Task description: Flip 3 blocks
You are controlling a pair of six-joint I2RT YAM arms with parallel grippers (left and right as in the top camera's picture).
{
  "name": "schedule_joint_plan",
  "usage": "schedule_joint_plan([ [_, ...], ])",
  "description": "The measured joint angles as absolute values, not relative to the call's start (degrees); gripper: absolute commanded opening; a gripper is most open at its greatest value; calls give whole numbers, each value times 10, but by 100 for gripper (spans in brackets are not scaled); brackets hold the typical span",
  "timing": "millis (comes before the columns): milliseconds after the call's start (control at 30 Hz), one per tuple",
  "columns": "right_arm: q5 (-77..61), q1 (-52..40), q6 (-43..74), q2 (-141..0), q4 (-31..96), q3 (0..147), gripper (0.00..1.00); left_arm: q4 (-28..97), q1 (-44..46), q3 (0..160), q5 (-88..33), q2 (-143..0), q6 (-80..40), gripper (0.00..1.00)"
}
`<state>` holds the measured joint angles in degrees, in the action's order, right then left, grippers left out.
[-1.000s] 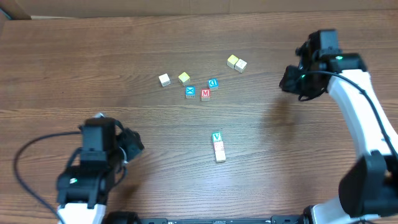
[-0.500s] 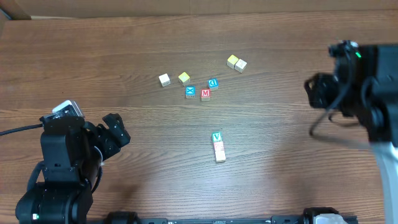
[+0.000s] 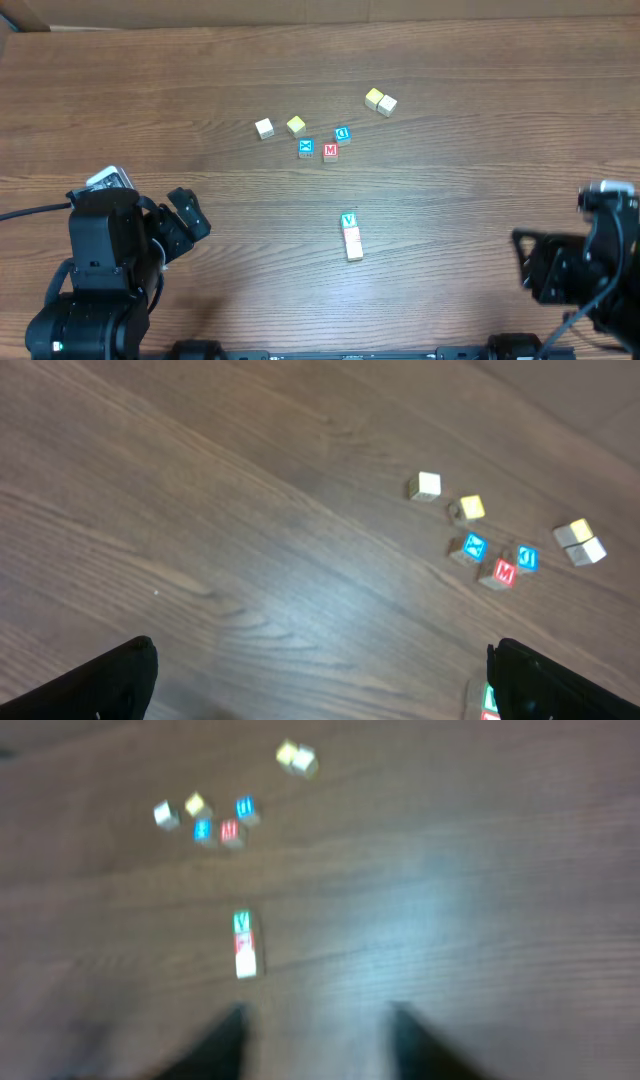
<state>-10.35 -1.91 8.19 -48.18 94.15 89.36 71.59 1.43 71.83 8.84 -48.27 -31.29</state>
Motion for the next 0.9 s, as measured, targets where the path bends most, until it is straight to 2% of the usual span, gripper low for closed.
schedule_joint_plan([
  [100, -110, -19, 86, -479, 973, 894, 100, 722, 14, 718, 88, -483, -313, 100],
  [900, -127, -19, 90, -479, 972, 894, 100, 723, 14, 718, 88, -483, -313, 100],
])
